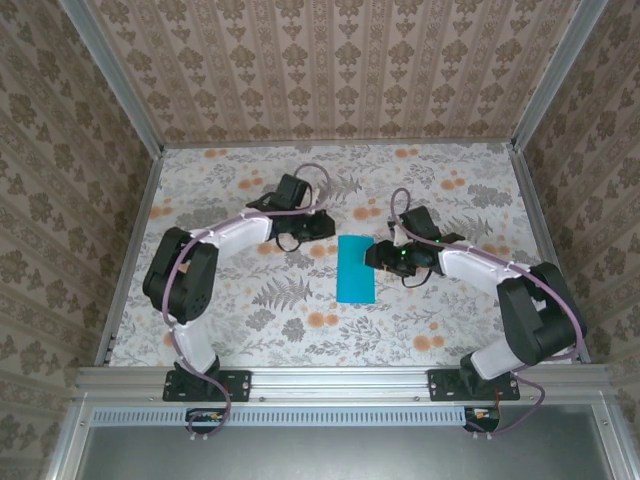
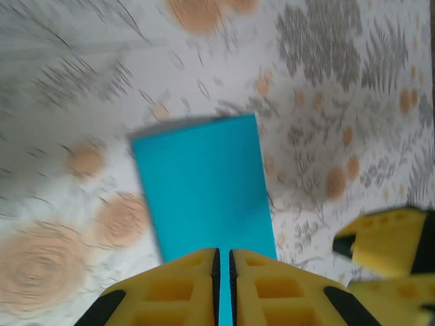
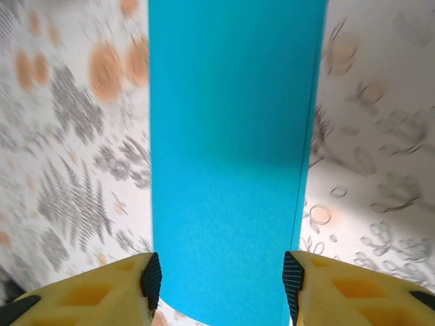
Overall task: Fold a paper plane with a square sheet of paper (fold left side to right side)
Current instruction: Fold the triangle a second time at the center of the table.
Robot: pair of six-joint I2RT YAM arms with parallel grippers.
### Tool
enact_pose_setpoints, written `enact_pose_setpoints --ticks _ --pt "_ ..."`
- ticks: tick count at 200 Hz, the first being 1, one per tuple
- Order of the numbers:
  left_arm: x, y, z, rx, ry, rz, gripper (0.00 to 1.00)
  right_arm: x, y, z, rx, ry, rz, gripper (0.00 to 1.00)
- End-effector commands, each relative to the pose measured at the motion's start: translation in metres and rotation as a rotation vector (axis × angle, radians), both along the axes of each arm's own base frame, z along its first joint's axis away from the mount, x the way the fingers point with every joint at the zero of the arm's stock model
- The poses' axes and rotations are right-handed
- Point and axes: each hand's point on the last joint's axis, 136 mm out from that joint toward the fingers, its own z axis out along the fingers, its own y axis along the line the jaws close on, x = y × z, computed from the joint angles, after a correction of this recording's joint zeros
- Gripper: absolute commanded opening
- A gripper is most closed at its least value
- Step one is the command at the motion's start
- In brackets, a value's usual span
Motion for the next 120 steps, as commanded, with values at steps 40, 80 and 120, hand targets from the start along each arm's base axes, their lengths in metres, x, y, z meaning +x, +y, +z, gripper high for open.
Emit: enact_pose_setpoints --ticks 40,80,120 --pt "-0.005 -0.019 -0.043 0.016 0.097 -0.009 0.14 -0.013 -0.003 -0.011 0.045 0.093 -0.006 0.54" --pt "-0.008 -0.015 -0.067 0.057 0.141 0.007 0.13 -0.03 -0.001 -0.029 0.053 0.211 0.01 0.48" --pt "-0.012 -0.008 -0.075 0.08 0.153 0.018 0.13 -0.04 0.002 -0.038 0.069 0.277 0.018 0.48"
